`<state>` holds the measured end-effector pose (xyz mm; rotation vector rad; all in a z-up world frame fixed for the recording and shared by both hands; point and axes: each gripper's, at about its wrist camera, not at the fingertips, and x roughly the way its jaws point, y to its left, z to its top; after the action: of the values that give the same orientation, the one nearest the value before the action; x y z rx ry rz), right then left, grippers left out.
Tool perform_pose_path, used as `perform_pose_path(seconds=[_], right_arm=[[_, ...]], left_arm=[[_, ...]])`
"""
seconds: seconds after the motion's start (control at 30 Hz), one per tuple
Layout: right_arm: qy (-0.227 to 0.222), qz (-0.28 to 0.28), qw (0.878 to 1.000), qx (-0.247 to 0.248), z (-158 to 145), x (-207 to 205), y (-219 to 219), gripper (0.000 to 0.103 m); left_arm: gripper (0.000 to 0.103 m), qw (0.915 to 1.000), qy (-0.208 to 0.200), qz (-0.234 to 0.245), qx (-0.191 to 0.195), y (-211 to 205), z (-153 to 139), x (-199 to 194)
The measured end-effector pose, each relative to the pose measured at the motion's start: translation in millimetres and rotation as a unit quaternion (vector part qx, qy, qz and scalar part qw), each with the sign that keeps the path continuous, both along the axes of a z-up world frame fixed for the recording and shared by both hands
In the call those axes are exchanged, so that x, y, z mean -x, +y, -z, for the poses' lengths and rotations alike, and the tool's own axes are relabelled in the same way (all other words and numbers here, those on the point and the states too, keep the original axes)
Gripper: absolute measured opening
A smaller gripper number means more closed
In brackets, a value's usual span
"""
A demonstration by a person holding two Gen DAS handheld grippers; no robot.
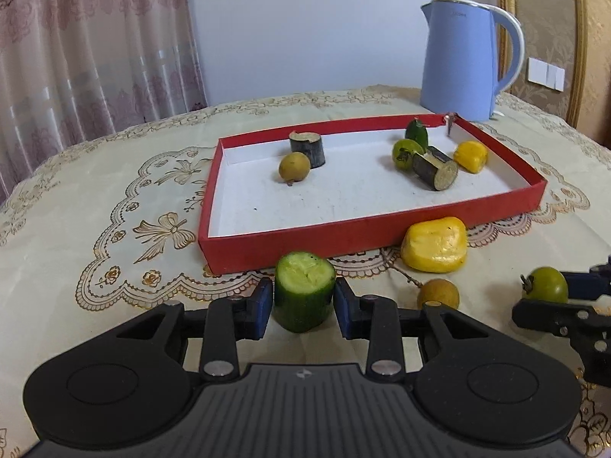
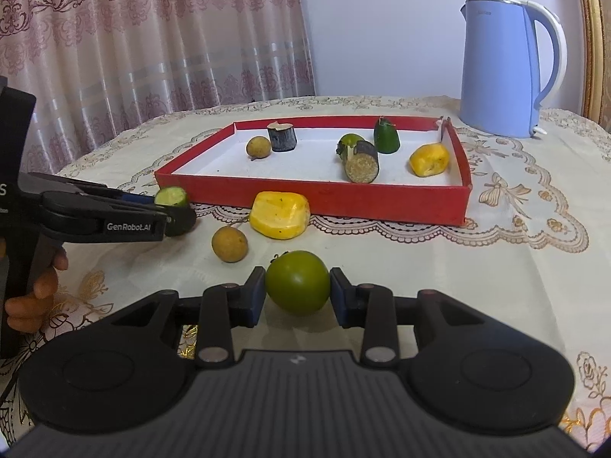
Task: Organize fruits
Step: 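Lift the cucumber piece toward the tray while the right gripper holds the green lime, then lower the cucumber piece into the tray and open the left gripper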
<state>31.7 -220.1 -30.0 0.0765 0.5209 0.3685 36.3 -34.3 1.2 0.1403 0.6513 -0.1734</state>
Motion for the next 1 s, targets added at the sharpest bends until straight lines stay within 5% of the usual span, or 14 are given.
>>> perform_pose_path(seconds=[0.03,0.1,0.23,0.27,0.37,0.73,1.0], right_arm=[[0.0,0.0,1.0,0.0,0,0,0,0.034],[0.002,0.001,1.0,-0.001,0,-1,0,0.034],[0.003,0.001,1.0,-0.002,1,-1,-1,0.034],[0.004,0.001,1.0,-0.003,1,-2,-1,0.034],[0.004,0.0,1.0,-0.003,1,-2,-1,0.034],[0.004,-0.003,1.0,-0.008,1,-2,-2,0.034],[0.002,-0.006,1.0,-0.011,1,-2,-3,0.034]], left_arm=[[0.038,1.0,0.001,0.0,0.001,0,0,-2],[0.069,1.0,0.007,-0.001,0.007,1,1,-4],[0.073,0.9998,-0.015,-0.012,0.01,2,-3,-2],[0.071,0.9997,-0.02,-0.013,0.008,2,-4,-2],[0.033,1.0,-0.008,0.002,-0.002,-2,-1,-4],[0.032,0.9983,-0.052,0.023,0.012,3,-19,11],[0.032,0.9988,-0.047,0.008,0.012,-3,-31,-9]])
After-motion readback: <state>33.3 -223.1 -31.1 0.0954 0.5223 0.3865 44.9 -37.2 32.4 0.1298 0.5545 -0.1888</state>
